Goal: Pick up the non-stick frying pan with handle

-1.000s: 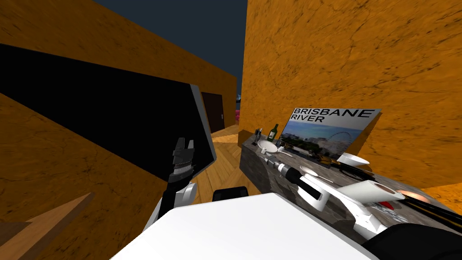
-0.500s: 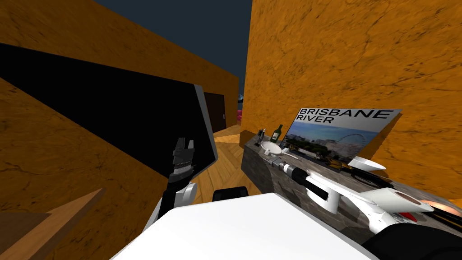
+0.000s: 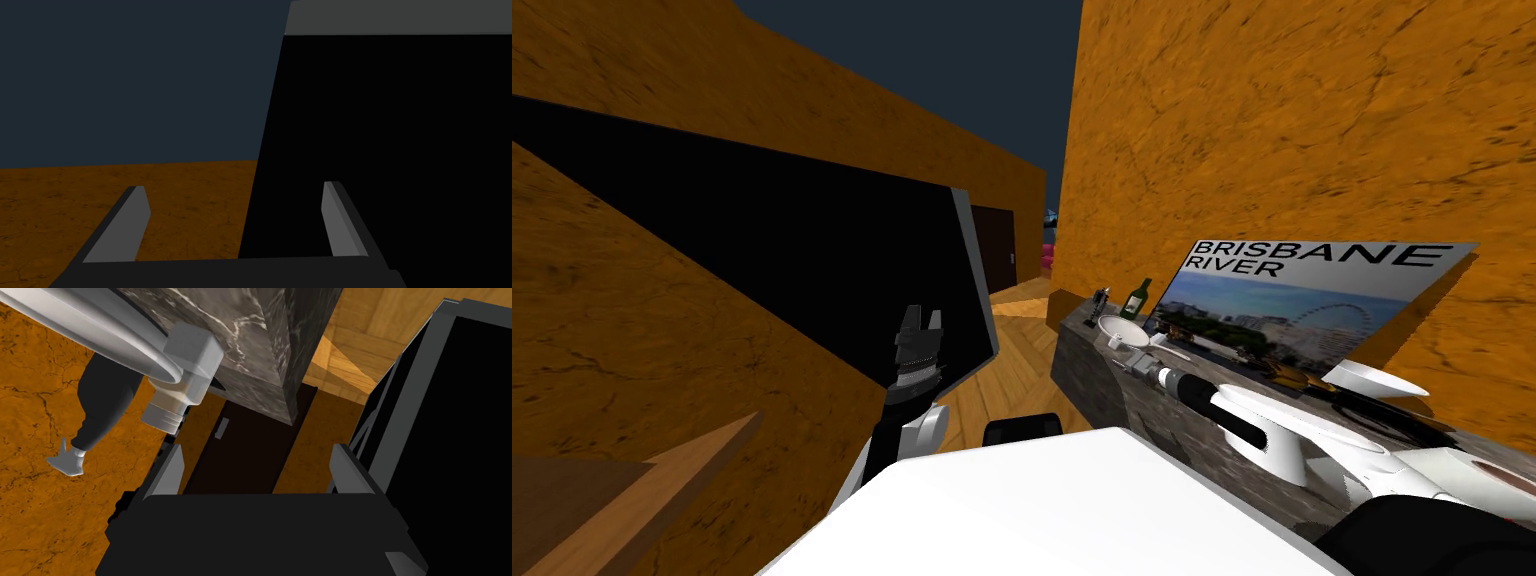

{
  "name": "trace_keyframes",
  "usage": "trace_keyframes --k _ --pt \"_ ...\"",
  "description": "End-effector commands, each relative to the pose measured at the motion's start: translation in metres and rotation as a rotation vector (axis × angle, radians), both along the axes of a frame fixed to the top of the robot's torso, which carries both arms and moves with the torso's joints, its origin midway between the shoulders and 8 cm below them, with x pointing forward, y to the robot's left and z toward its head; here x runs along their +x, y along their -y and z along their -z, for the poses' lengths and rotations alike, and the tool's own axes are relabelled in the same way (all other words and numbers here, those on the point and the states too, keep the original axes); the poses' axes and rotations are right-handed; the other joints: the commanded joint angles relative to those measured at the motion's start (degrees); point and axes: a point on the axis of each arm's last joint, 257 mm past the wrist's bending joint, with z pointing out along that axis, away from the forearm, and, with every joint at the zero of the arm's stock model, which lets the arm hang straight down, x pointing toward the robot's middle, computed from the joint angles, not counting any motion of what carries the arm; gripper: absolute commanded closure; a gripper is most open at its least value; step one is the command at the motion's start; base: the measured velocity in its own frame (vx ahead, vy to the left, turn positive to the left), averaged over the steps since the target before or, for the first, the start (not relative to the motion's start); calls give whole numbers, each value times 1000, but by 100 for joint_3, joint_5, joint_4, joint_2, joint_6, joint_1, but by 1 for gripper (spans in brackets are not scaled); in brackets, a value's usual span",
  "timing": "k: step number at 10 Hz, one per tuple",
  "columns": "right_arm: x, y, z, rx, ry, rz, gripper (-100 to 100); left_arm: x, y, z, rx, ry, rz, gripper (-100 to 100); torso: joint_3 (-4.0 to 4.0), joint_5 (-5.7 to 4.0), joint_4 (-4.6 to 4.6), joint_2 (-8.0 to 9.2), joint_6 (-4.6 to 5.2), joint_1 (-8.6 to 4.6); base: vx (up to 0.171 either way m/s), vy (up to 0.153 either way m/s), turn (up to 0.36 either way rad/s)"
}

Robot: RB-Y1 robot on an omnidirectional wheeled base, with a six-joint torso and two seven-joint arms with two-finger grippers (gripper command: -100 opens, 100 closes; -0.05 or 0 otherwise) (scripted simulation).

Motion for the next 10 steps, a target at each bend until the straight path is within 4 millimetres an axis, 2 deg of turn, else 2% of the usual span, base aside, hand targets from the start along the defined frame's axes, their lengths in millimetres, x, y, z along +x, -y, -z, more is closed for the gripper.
trace_keyframes --k 1,2,7,8,10 --pt "-11 24 3 -94 -41 -16 -100 0 0 0 0 0 0 0 0 0 0 0 0 0 39 45 59" --pt "-11 24 3 -94 -41 -16 -100 0 0 0 0 0 0 0 2 0 1 3 0 1 32 31 31" --pt "-57 113 8 -399 -206 -75 -100 0 0 0 0 0 0 0 -10 1 -4 -18 -1 4 82 42 76" --pt "-57 113 8 -399 -206 -75 -100 0 0 0 0 0 0 0 -14 0 -5 -24 -3 -3 73 22 30" --pt "-75 141 8 -488 -268 -100 -100 0 0 0 0 0 0 0 -3 -2 -1 -5 -1 -6 60 24 49"
